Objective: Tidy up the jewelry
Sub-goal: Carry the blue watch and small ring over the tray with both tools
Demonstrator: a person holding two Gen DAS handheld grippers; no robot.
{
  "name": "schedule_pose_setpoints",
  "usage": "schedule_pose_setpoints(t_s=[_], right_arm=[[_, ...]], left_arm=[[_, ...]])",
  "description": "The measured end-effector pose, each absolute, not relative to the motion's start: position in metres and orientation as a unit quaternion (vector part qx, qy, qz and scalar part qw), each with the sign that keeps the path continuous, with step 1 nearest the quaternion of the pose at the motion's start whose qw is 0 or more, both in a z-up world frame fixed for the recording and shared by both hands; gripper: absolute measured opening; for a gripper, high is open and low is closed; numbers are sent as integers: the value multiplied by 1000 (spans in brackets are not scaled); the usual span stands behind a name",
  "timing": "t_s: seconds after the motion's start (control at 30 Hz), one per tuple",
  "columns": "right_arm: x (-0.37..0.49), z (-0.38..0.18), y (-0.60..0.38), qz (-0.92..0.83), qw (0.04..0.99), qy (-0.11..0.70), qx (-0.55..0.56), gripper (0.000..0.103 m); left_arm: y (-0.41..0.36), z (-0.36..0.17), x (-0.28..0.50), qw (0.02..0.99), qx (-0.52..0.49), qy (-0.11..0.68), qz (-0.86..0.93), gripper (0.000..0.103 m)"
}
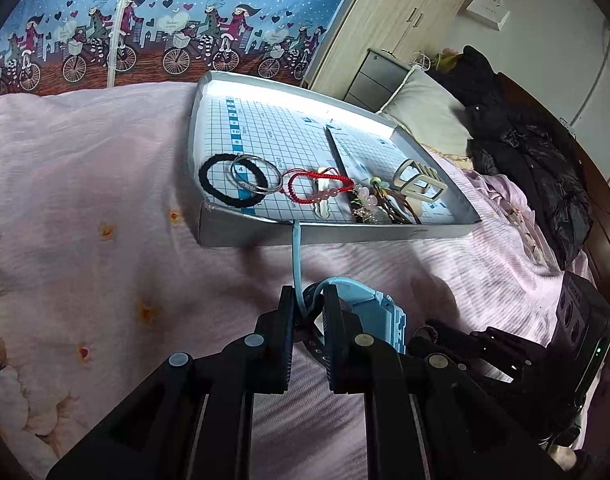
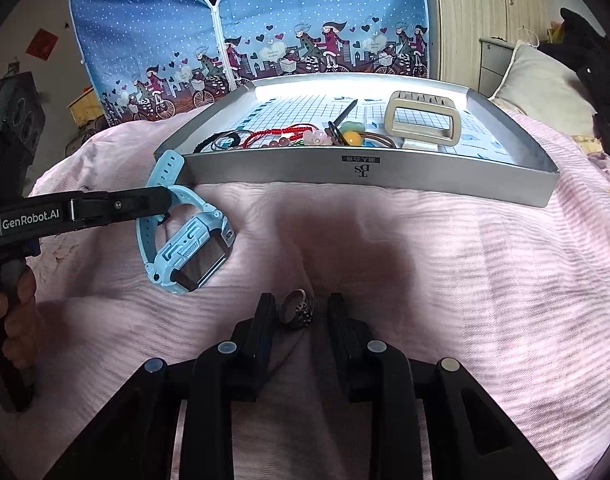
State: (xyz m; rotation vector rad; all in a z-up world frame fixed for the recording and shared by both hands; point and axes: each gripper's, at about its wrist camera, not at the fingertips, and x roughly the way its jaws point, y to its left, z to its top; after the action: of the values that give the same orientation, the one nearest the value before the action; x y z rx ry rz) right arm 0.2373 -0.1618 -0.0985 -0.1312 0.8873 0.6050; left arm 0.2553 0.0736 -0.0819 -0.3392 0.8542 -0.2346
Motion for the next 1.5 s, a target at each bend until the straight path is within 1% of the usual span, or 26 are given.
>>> schedule_pose_setpoints(t_s=[0.17,0.27,0.37,0.5,0.63,0.97,1.3,1.5], right_arm=[[235,-98,-161,282,863,414,-74,25],[236,-97,-166,276,867,409,-63,17],[242,-93,-179,269,872,407,-35,11],[251,-89,-199,261,876,406,11,11],[254,-88,-205,258,876,406,31,11],[252,-80,-206,262,885,382,36,11],[250,-58,-196,270,898,348,16,11],[267,-48,-186,263,905,334,12,11]], left_arm=[[80,-85,256,886,-176,416,-107,10],[80,-84,256,885,-176,416,-107,10],[79,-83,256,886,-174,416,-109,10],[76,-83,256,887,-171,415,-111,10],[74,-82,256,888,-168,413,-113,10],[69,-70,256,892,-166,401,-127,10],[75,-34,262,907,-182,354,-137,10],[89,-25,274,920,-182,326,-118,10]])
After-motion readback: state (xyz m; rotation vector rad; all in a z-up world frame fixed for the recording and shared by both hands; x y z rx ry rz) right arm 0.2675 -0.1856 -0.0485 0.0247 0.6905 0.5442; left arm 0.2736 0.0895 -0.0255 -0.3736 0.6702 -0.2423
